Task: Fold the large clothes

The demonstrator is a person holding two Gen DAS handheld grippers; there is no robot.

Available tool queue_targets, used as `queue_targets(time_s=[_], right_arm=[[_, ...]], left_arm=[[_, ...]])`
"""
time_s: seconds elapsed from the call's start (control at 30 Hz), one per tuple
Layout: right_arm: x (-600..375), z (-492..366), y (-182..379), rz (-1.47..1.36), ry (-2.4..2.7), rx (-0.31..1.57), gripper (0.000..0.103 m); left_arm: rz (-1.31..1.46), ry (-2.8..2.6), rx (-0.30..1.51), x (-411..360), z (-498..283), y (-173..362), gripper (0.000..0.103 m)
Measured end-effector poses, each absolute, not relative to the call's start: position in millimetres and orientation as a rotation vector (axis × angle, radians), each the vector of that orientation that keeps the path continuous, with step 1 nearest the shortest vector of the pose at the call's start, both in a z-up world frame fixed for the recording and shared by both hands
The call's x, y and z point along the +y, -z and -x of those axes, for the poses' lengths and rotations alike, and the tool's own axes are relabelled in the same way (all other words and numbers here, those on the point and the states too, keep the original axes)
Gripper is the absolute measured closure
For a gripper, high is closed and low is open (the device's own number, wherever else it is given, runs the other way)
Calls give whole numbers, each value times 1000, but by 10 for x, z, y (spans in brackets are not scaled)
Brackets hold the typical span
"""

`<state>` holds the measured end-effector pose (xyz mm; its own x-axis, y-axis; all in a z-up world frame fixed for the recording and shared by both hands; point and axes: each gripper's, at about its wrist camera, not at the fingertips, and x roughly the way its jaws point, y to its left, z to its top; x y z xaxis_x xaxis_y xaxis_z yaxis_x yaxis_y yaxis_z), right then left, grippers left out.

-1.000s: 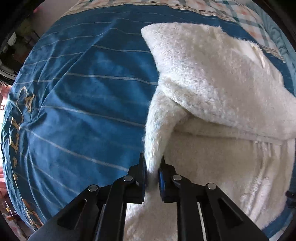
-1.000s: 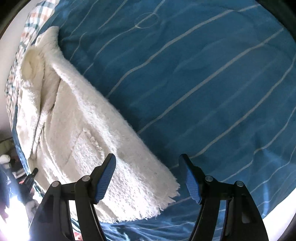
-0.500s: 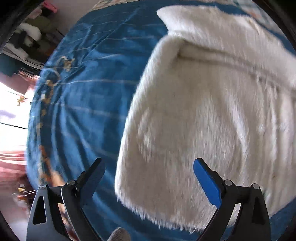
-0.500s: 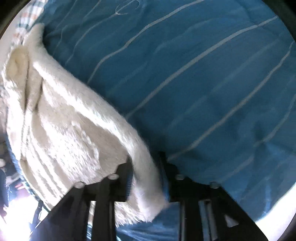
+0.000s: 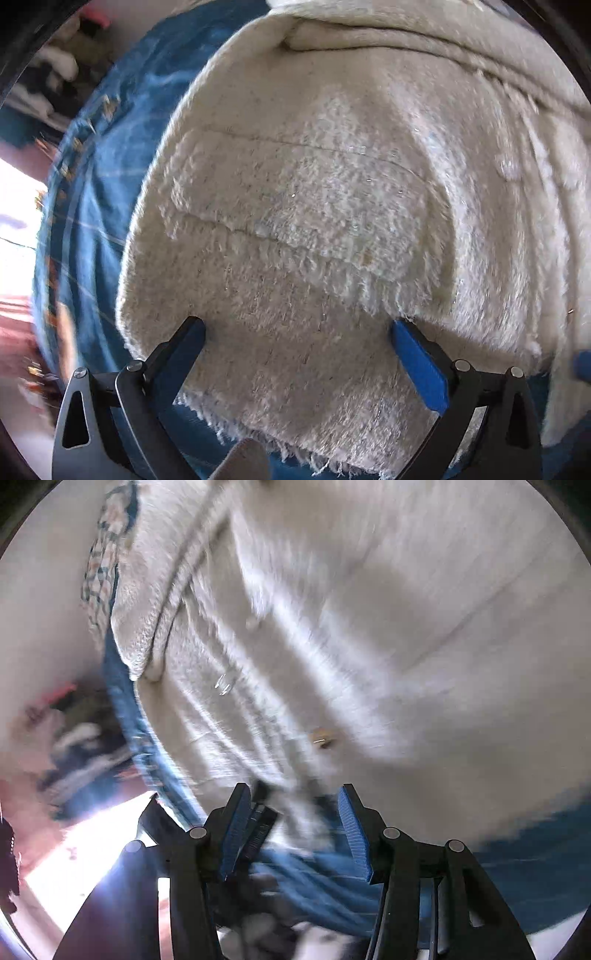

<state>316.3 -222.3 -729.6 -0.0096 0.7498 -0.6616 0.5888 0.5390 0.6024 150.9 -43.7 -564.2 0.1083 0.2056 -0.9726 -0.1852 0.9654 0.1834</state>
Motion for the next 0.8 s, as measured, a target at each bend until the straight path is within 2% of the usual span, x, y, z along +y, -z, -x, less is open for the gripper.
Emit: queue_targets(time_s=[0.07, 0.2, 0.23, 0.3, 0.37, 0.47, 0.57, 0.67, 0.73, 0.8], right_arm=[[-1985, -3169, 7457, -1201, -228, 1701, 52], [-1610, -3331, 7706, -1070, -235, 1767, 52], [-1537, -3367, 7764, -1033, -240, 1767, 61], [-1381, -3422, 7696, -927, -238, 1748, 96], [-1279, -3448, 7523, -837, -218, 1720, 96], [-1180, -3487, 7271, -702, -173, 1684, 96], [-1109, -3527, 7233, -706, -165, 1715, 95], [-1210, -3566, 7095, -688, -149, 1715, 80], [-1286, -3549, 6993, -645, -116, 1676, 56], [-1293, -3509, 6985, -582, -92, 1679, 55]], left_arm=[[32, -250, 1467, -328, -1540, 5612, 0], [3, -299, 1480, -159, -1565, 5464, 0], [-10, -314, 1483, -118, -1564, 5431, 0], [-3, -317, 1484, -2, -1566, 5375, 0], [26, -316, 1482, 90, -1567, 5316, 0], [25, -320, 1464, 196, -1585, 5230, 0], [-9, -313, 1464, 187, -1603, 5221, 0], [-12, -315, 1474, -9, -1628, 5292, 0], [-24, -316, 1483, -82, -1627, 5300, 0], [-40, -312, 1492, -110, -1649, 5344, 0]])
